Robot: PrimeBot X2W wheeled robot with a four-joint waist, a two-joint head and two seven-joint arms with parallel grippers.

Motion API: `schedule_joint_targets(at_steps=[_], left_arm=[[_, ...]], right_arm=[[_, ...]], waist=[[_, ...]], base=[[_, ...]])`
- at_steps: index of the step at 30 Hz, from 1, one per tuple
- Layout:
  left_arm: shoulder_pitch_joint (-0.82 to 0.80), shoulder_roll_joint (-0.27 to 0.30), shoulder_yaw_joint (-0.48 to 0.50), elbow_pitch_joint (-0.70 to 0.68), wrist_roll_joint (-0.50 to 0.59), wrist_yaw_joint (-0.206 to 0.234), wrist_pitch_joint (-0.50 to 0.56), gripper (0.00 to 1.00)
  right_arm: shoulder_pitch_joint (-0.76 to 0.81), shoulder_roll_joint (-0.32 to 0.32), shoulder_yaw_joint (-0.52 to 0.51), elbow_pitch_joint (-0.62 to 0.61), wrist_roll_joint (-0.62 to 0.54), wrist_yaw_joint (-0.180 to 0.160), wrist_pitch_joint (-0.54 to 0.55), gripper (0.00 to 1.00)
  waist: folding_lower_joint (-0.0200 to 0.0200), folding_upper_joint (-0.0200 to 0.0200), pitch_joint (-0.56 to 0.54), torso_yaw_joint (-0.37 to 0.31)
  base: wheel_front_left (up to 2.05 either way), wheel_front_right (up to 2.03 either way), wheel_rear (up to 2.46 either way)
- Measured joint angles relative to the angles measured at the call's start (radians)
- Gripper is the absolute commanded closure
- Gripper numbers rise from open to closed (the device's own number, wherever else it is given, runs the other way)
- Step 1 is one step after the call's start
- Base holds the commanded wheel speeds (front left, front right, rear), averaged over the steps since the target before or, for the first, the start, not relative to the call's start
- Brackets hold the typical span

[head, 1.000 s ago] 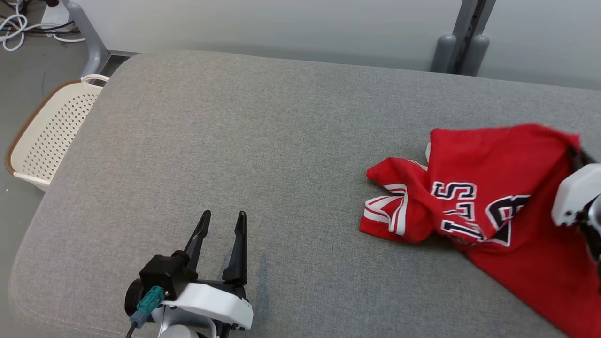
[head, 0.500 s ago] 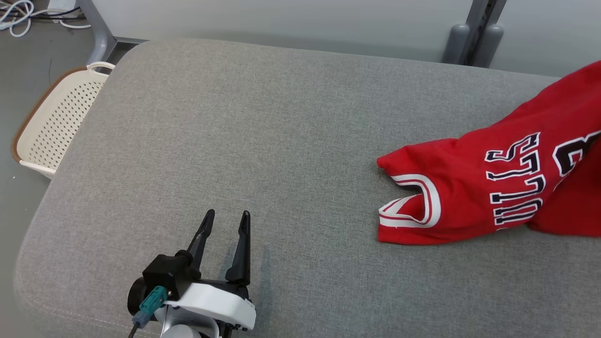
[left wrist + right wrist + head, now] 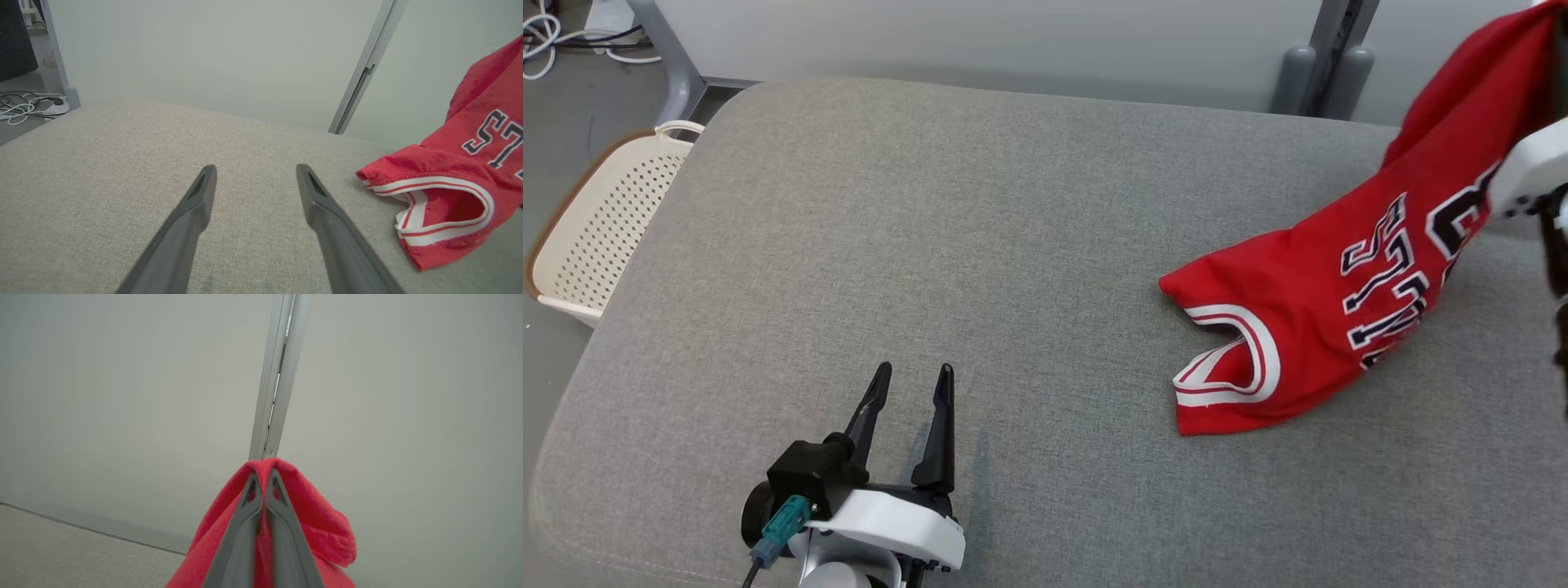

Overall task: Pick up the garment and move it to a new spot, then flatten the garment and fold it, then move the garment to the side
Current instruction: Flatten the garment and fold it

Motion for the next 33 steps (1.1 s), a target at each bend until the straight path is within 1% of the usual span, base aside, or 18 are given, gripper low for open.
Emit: schedule_joint_targets(at_steps=[1,3,5,7,12,18,22,26,31,33], left_arm=[[0.000,0.000,0.000,0.000,0.000,0.000,0.000,0.00],[0.001,0.000,0.007,-0.001,0.000,0.003,0.000,0.00],[0.005,0.000,0.013,-0.004,0.000,0.004,0.000,0.00],[0.008,0.000,0.016,-0.006,0.000,0.004,0.000,0.00],[0.008,0.000,0.022,-0.012,0.002,0.003,0.000,0.00],[0.009,0.000,0.040,-0.012,0.014,0.001,0.000,0.00],[0.012,0.000,0.053,-0.012,0.026,-0.003,0.000,0.00],[0.016,0.000,0.063,-0.011,0.032,-0.007,0.000,0.00],[0.017,0.000,0.063,-0.006,0.036,-0.015,0.000,0.00],[0.017,0.000,0.063,-0.004,0.036,-0.015,0.000,0.00]], right_arm=[[0.000,0.000,0.000,0.000,0.000,0.000,0.000,1.00],[0.055,0.019,0.049,-0.030,0.032,0.000,-0.006,1.00],[0.134,0.034,0.092,-0.065,0.072,0.000,-0.012,1.00],[0.223,0.035,0.135,-0.100,0.107,0.000,-0.014,1.00],[0.437,0.035,0.165,-0.206,0.190,0.000,-0.018,1.00],[0.670,0.061,0.140,-0.425,0.193,0.000,-0.019,1.00],[0.811,0.092,0.128,-0.521,0.176,0.000,-0.019,1.00],[0.905,0.114,0.099,-0.550,0.135,0.000,-0.020,1.00],[0.949,0.133,0.068,-0.540,0.075,0.000,-0.019,0.99],[0.960,0.139,0.056,-0.518,0.058,0.000,-0.011,0.51]], waist=[[0.0000,0.0000,0.000,0.000],[0.0000,0.0000,-0.003,-0.008],[0.0000,0.0000,-0.006,-0.019],[0.0000,0.0000,-0.009,-0.033],[0.0000,0.0000,-0.009,-0.069],[0.0000,0.0000,-0.009,-0.121],[0.0000,0.0000,-0.014,-0.155],[0.0000,0.0000,-0.022,-0.189],[0.0000,0.0000,-0.034,-0.217],[0.0000,0.0000,-0.039,-0.223]], base=[[0.00,0.00,0.00],[0.00,0.00,0.00],[0.00,0.00,0.00],[0.00,0.00,0.00],[0.00,0.00,0.00],[0.00,0.00,0.00],[0.00,0.00,0.00],[0.00,0.00,0.00],[0.00,0.00,0.00],[0.00,0.00,0.00]])
